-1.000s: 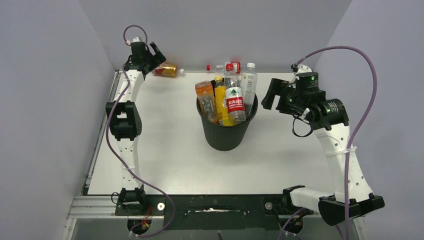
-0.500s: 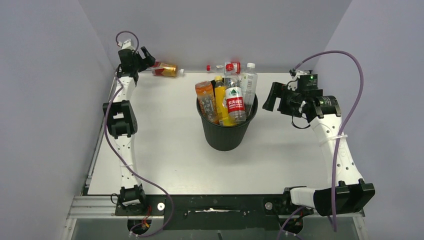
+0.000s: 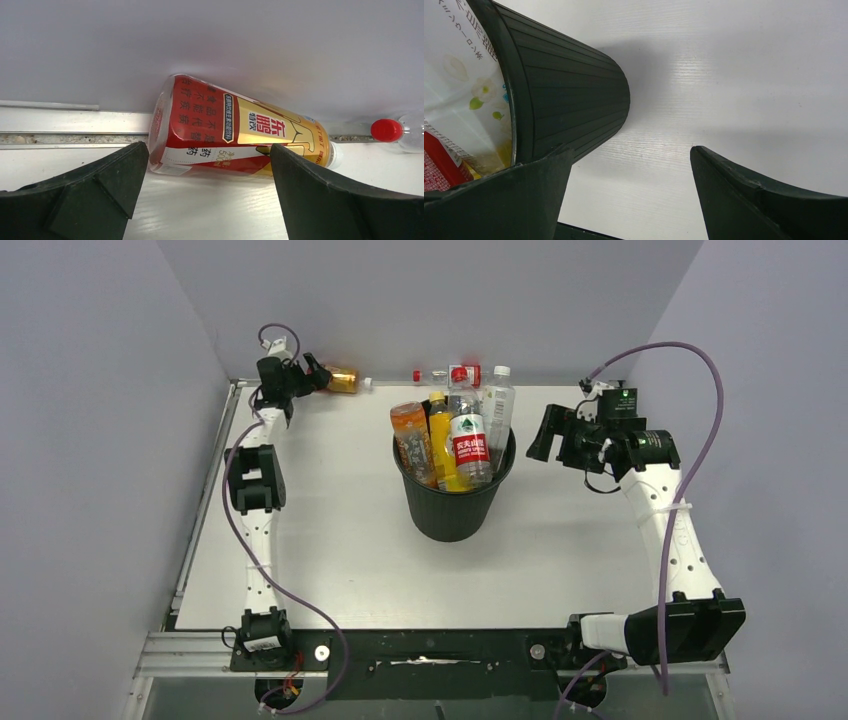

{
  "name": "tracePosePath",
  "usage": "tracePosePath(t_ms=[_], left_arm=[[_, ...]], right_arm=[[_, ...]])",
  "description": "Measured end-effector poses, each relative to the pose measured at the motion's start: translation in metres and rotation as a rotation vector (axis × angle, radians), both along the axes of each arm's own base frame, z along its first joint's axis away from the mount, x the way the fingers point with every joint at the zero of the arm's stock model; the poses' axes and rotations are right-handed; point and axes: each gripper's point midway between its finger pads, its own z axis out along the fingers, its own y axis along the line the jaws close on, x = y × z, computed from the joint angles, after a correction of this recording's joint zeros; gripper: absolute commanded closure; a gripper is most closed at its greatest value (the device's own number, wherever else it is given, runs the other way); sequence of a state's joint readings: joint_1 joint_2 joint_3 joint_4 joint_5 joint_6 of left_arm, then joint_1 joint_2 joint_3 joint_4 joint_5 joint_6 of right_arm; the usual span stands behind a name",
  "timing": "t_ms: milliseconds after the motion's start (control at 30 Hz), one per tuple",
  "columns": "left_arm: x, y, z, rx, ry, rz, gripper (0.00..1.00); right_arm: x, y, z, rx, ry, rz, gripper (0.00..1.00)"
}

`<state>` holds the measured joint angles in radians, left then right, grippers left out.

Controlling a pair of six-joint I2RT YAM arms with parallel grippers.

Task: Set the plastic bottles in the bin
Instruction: Adjust the plastic bottle at the center of the board.

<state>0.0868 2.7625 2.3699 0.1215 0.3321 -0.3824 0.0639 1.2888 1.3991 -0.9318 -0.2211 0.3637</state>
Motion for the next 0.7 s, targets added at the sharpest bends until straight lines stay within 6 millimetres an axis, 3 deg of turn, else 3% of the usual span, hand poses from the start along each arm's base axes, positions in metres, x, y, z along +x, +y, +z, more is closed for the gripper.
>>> tracePosePath(t_ms=[167, 300, 533, 700], left_arm=[[0.002, -0.009, -0.002, 0.007, -0.016, -0.026, 0.23], [-0.002, -0.019, -0.009, 0.021, -0.029, -0.053, 0.28], [-0.028, -0.05, -0.018, 0.064, -0.003, -0.126, 0.33], [-0.065, -0.085, -0.028, 0.079, 0.048, -0.192, 0.33]], right_arm=[[0.001, -0.002, -0.001, -0.002, 0.0, 0.003, 0.1], [0.001, -0.003, -0.003, -0.003, 0.003, 0.007, 0.1], [0.002, -0.001, -0.006, 0.001, 0.01, 0.015, 0.1], [0.001, -0.003, -0.011, 0.002, 0.021, 0.011, 0.11]])
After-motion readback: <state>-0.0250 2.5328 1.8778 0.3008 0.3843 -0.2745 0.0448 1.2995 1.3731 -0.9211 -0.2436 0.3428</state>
